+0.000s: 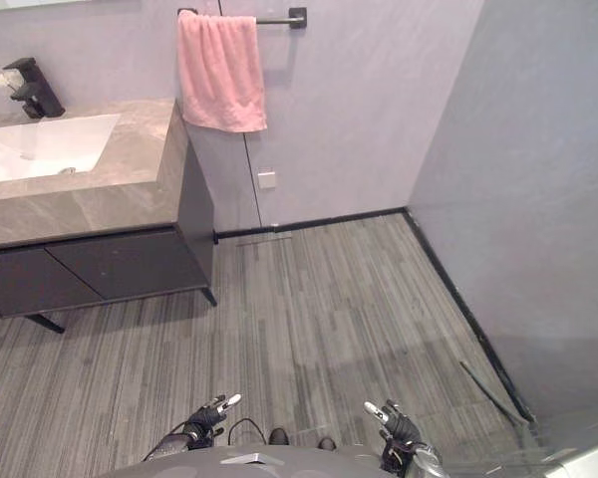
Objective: Organize washtable
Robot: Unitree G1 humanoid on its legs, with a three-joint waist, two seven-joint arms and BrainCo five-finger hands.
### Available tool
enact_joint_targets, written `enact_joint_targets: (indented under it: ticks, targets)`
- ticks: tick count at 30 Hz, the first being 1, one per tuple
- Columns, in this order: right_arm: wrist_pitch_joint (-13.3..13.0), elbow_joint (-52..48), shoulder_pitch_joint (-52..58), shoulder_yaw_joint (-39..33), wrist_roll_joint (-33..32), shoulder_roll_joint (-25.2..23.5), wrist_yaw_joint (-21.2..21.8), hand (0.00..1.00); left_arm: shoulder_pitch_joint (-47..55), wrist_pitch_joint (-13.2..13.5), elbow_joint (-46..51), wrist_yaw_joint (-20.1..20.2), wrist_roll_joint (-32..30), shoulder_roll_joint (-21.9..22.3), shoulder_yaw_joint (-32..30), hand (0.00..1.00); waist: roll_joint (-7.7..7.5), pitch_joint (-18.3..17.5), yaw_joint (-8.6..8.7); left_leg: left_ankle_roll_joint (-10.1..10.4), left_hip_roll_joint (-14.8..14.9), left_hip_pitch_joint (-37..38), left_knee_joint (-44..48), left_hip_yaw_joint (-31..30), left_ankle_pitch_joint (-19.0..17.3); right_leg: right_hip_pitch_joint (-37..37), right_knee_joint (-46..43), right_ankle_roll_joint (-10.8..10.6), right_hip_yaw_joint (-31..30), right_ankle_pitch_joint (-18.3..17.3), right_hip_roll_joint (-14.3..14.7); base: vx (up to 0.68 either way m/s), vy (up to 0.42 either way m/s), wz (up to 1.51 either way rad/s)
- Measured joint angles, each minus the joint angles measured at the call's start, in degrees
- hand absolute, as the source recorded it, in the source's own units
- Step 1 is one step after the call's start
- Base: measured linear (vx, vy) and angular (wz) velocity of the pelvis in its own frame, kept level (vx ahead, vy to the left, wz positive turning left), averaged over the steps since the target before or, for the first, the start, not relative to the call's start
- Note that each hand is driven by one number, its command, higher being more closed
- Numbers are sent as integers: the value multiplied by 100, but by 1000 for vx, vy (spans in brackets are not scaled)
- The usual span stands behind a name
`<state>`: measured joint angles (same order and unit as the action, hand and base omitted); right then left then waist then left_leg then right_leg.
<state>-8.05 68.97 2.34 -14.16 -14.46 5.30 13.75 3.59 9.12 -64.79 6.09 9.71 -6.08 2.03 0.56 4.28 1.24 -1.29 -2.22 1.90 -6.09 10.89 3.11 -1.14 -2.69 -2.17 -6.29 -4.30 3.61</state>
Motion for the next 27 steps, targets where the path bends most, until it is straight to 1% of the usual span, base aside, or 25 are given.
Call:
enact_joint_targets:
  ticks: [6, 9, 12, 15, 20, 22, 24, 27]
  targets:
    - [1, 0, 19, -16, 0, -1, 2, 0, 0, -1, 22, 0, -1, -7, -9, 0, -1, 4, -4, -32, -116, -33, 1, 116, -22, 14, 1, -3, -121, 5, -104, 21, 101, 2]
    - [1, 1, 20, -15, 0, 1, 5, 0, 0, 0, 25, -1, -3, -8, -11, 0, 5, 2, -5, -78, -201, -57, 2, 127, -53, 41, -31, 0, -249, 6, -139, 57, 82, 6]
    - [1, 4, 23, -12, 1, 4, 5, 0, 0, -1, 23, -4, -4, -6, -35, 0, 9, -5, -4, -110, -255, -53, 3, 140, -74, 77, -95, 0, -249, 7, -190, 69, 52, 2]
    - [0, 8, 27, 3, 1, 8, 5, 0, 2, -17, 20, -5, -5, -4, -66, 0, 12, -19, -6, -183, -300, -47, 4, 168, -124, 74, -102, 0, -261, 7, -204, 97, 37, -1]
    - [0, 29, 37, 16, 2, 8, 0, 0, 4, -39, -28, -10, -9, 8, -189, 0, 6, -26, -4, -181, -353, 125, 43, 192, -124, 1, -166, 30, -261, 24, -243, 135, 2, -1]
    - [0, 35, 43, 16, 4, 9, 0, 0, 4, -38, -30, -10, -10, 8, -199, 0, 2, -31, -6, -182, -355, 147, 62, 170, -124, -6, -190, 33, -252, 22, -238, 99, -28, 6]
    - [1, 42, 43, 16, 4, 8, 0, 0, 4, -39, -33, -10, -10, 8, -202, 0, -39, -60, -7, -214, -354, 147, 64, 133, -103, -12, -185, 43, -248, 13, -229, 52, -40, 6]
    - [1, 50, 43, 27, 6, 15, 0, 0, 4, -39, -36, -11, -10, 12, -203, 0, -38, -62, -7, -216, -339, 184, 63, 124, -101, -75, -187, 35, -248, -16, -212, 34, -60, 2]
